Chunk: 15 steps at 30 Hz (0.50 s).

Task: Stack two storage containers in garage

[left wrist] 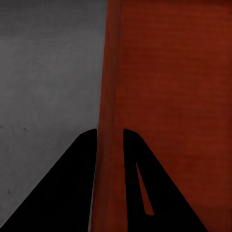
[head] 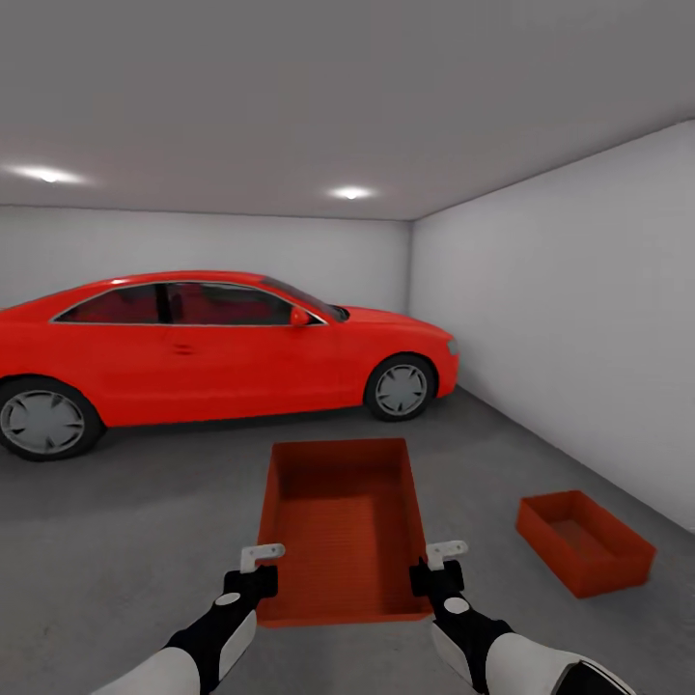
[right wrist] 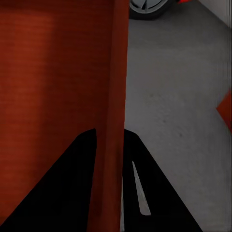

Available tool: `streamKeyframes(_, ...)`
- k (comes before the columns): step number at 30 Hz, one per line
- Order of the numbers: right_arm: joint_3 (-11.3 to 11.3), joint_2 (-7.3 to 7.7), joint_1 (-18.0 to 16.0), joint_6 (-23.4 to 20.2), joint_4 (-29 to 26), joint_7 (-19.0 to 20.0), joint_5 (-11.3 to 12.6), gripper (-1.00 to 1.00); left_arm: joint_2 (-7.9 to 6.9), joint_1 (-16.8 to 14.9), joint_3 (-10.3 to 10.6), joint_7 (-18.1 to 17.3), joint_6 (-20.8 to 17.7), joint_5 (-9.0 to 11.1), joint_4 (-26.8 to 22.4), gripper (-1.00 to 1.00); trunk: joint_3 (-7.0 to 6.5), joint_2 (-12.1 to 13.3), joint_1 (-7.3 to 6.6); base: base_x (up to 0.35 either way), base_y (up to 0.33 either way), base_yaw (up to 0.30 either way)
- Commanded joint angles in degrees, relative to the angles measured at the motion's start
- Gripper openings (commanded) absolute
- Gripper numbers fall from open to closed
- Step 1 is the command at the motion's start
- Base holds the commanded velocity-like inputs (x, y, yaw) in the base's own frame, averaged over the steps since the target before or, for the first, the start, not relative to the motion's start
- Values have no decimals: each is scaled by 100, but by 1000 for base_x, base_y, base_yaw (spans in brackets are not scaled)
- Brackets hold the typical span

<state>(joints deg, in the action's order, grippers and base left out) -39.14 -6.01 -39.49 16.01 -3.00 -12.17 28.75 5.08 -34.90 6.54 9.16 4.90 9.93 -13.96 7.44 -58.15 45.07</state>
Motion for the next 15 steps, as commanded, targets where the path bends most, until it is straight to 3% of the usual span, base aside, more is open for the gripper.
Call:
streamKeyframes(1,442,-6,-6,-28,-7,21,25,-100,-40,0,119,226,161,-26,-10,-100,9,-6,4,323,0,-283)
streamKeyframes(15,442,-6,-6,-26,-8,21,25,-100,-41,-4,119,226,161,-26,-10,-100,9,-6,4,323,0,-283)
